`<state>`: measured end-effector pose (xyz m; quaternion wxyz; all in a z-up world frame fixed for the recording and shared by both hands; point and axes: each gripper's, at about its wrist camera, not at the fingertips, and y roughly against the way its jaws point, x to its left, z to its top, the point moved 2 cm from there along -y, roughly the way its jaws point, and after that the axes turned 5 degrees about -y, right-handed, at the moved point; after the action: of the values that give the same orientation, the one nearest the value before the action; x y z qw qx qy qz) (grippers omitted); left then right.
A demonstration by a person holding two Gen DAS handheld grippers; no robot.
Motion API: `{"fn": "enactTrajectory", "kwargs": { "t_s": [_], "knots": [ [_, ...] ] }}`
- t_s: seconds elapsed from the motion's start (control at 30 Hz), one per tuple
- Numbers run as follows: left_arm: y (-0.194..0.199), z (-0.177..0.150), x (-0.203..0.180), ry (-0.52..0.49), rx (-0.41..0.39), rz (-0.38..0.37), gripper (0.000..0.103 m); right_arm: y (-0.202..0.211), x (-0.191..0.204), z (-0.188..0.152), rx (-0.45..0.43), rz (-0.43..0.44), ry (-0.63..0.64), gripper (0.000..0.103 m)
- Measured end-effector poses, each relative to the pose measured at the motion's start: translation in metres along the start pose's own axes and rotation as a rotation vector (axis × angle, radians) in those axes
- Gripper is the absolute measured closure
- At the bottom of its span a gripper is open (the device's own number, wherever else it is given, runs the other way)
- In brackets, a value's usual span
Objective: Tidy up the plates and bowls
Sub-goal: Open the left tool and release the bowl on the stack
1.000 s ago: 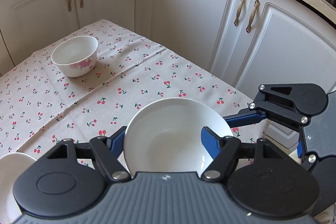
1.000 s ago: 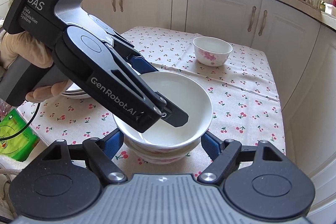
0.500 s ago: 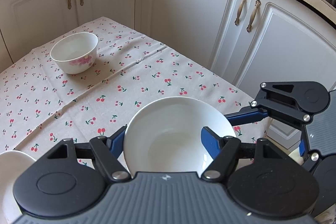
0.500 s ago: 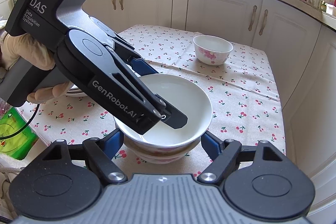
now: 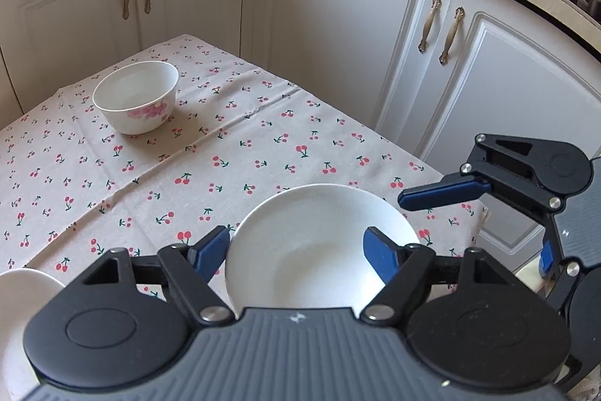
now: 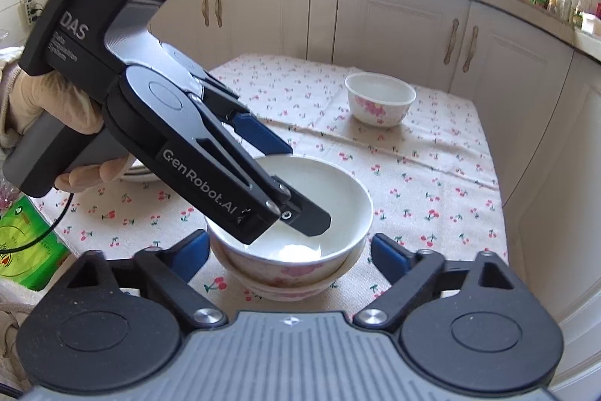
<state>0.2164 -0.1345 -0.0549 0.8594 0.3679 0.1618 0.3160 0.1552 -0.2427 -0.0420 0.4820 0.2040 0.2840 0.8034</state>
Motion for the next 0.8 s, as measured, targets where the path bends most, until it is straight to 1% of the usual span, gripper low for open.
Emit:
{"fn": "enactTrajectory", "kwargs": {
  "t_s": [0.07,0.17,0.3,0.5,0.8],
  "knots": [
    [0.004,0.000,0.000,-0.007,-0.008,0.004,0.024,0.005,0.001,0.002,-0.015,0.012,0.006,0.006],
    [0.008,0.000,0.001,-0.010,-0.017,0.013,0.024,0.007,0.002,0.005,-0.029,0.007,0.015,0.005],
    [0.012,-0.004,0.006,0.004,-0.017,0.020,0.024,0.008,0.007,0.005,-0.038,0.038,0.020,0.005],
    [0.016,-0.013,0.008,0.017,-0.006,0.028,0.024,0.007,0.019,0.002,-0.028,0.071,0.044,0.005],
    [0.024,-0.016,0.008,0.015,-0.015,0.037,0.023,0.007,0.022,-0.003,-0.021,0.070,0.036,0.005]
  ]
}}
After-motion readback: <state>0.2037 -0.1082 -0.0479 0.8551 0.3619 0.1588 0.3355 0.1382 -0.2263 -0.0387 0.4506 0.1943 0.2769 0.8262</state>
